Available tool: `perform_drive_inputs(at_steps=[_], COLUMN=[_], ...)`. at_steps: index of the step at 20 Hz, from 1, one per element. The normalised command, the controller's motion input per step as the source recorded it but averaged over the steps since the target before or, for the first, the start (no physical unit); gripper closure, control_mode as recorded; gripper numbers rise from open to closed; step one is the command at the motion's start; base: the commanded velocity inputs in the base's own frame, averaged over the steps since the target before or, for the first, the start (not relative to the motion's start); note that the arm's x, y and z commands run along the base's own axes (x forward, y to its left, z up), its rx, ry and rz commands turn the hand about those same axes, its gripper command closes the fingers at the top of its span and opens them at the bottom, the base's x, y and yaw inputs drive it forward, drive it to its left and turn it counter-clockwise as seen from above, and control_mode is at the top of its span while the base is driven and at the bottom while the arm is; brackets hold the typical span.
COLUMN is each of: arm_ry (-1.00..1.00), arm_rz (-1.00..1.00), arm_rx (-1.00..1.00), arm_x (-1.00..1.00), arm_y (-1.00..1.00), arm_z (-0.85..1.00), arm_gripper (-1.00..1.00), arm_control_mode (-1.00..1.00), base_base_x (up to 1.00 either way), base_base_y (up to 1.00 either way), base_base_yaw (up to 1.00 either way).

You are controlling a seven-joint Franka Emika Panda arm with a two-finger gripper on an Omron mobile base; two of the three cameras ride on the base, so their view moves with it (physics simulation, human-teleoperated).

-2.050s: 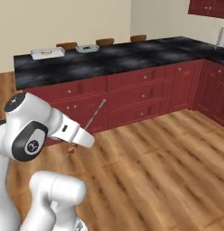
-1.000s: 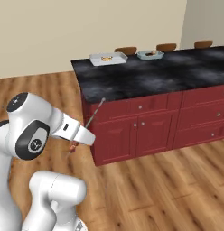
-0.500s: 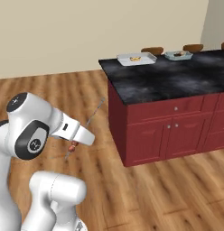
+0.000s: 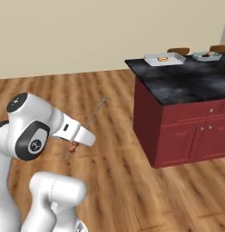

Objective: Place the cold items (sweet potato and peach) from the fridge in one tupperware on the dining counter. Place the warm items (hot dog and kebab skewer) in the stove area in another tupperware.

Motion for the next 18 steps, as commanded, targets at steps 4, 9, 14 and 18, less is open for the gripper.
perform_drive_inputs(at_steps=[4, 9, 14, 18], arm_ry=[0.00, 0.00, 0.00, 0.00], arm_rz=[0.00, 0.00, 0.00, 0.00], arm_rx=[0.00, 0.00, 0.00, 0.00], arm_x=[0.00, 0.00, 0.00, 0.00], arm_y=[0.00, 0.00, 0.00, 0.00], arm_z=[0.00, 0.00, 0.00, 0.00], arm_gripper=[1.00, 1.00, 1.00, 1.00], arm_control_mode=[1.00, 1.00, 1.00, 1.00], base_base_x=[0.00, 0.19, 0.97, 1.00], base_base_y=[0.89, 0.98, 0.65, 0.20], base_base_yaw=[0.11, 0.04, -0.04, -0.04])
